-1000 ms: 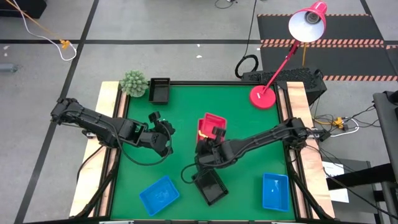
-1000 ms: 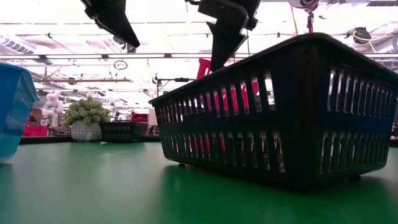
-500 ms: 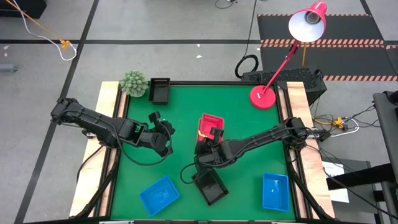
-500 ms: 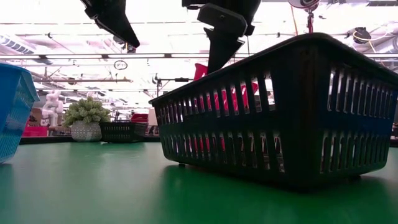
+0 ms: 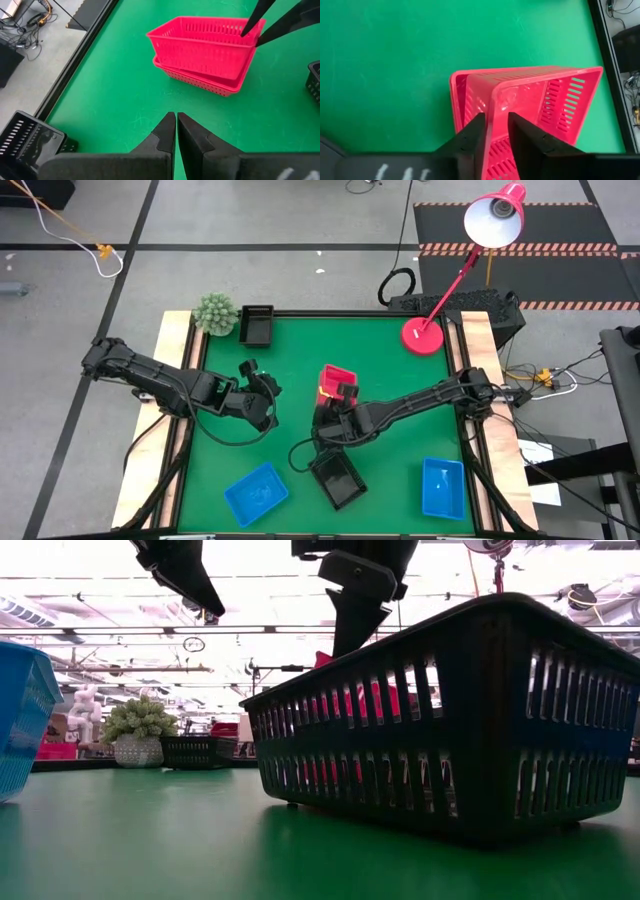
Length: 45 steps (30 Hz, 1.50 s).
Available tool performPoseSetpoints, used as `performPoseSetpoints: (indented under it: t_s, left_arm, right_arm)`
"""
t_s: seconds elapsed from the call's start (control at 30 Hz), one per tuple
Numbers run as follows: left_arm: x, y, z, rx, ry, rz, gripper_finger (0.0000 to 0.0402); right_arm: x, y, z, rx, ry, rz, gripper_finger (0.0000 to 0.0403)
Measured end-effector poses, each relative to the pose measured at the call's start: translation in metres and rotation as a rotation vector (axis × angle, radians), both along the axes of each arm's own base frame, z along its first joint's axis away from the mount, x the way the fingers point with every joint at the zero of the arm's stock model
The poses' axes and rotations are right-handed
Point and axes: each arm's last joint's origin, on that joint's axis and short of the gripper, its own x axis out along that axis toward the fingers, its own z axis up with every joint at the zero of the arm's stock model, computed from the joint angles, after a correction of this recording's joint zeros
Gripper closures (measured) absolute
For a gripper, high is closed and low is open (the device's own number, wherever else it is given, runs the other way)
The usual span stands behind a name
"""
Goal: Stack baskets by color
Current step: Stack the top red bin on the stacked red bins
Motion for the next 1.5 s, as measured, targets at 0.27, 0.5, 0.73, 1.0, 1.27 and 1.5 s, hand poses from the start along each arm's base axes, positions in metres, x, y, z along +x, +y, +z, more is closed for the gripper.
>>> performPoseSetpoints:
  t_s: [0.27,0.5,0.73,1.0,1.27,1.5]
  left_arm:
    - [-0.001,-0.002,0.0,-0.001,-0.001,-0.008,0.038]
    - [0.0,-0.007,-0.002,0.011,0.008,-0.036,0.038]
    - [0.01,-0.021,-0.011,0.052,0.028,-0.125,0.038]
    - [0.052,-0.032,-0.016,0.008,-0.1,-0.353,0.0297]
    - [0.108,-0.025,-0.028,0.037,0.071,-0.396,0.0191]
    - [0.147,-0.025,-0.046,0.076,0.332,-0.463,0.0219]
  right_arm:
    - [0.003,0.001,0.001,-0.018,0.005,0.058,0.0282]
    - [0.002,0.005,0.007,-0.019,-0.022,0.098,0.028]
    - [-0.023,0.026,0.034,0.036,-0.027,0.163,0.028]
    - [-0.081,0.061,0.037,0.049,-0.077,0.268,0.028]
    - [-0.147,0.05,0.013,0.071,-0.227,0.31,0.028]
    - [-0.187,0.022,0.012,0.142,-0.392,0.314,0.028]
